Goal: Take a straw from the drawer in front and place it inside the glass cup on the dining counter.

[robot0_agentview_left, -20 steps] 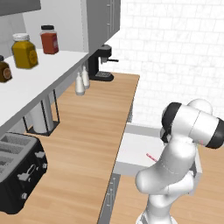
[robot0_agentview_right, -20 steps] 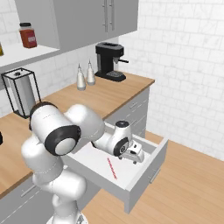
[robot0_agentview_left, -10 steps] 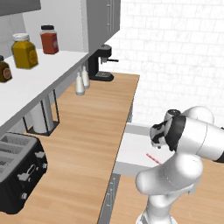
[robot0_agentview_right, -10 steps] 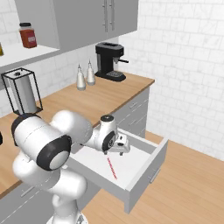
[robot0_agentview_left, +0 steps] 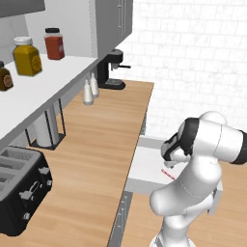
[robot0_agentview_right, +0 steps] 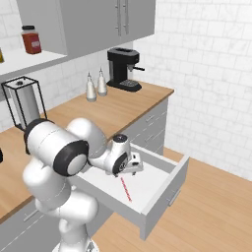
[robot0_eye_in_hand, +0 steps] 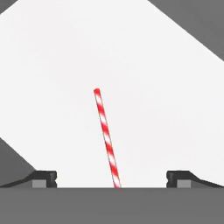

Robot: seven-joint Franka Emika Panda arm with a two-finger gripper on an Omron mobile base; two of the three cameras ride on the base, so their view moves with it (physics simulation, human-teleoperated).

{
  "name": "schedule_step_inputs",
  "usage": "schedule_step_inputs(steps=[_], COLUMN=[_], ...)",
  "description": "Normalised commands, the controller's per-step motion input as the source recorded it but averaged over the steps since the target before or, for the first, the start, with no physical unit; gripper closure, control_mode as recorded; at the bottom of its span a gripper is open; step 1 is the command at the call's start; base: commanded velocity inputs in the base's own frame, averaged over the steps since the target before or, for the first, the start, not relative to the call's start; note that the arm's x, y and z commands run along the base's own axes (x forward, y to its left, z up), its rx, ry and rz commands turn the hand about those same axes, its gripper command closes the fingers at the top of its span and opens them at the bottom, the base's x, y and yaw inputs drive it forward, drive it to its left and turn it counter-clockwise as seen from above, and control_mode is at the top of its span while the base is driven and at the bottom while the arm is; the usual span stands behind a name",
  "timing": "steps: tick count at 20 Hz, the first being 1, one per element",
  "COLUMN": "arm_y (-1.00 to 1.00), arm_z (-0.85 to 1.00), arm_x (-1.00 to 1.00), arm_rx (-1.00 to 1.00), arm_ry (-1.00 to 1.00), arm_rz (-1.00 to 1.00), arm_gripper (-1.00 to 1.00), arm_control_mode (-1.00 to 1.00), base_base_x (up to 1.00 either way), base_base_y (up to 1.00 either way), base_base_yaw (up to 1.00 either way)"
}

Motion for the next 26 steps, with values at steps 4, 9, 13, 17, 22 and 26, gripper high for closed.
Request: schedule_step_inputs(steps=[4, 9, 13, 17, 22, 26], arm_y=[0.14, 0.12, 0.15, 0.03, 0.0, 0.0], arm_z=[-0.21, -0.25, -0.33, -0.37, -0.38, -0.32], arm_x=[0.0, 0.08, 0.29, 0.37, 0.32, 0.21], arm_rx=[0.0, 0.0, 0.0, 0.0, 0.0, 0.0], arm_ry=[0.0, 0.0, 0.0, 0.0, 0.01, 0.0], arm_rz=[0.05, 0.0, 0.0, 0.0, 0.0, 0.0], arm_gripper=[-1.0, -1.0, -1.0, -1.0, -1.0, -1.0], arm_control_mode=[-1.0, -1.0, -1.0, -1.0, -1.0, -1.0], base_base_x=[0.0, 0.0, 0.0, 0.0, 0.0, 0.0], base_base_y=[0.0, 0.0, 0.0, 0.0, 0.0, 0.0], base_base_yaw=[0.0, 0.0, 0.0, 0.0, 0.0, 0.0])
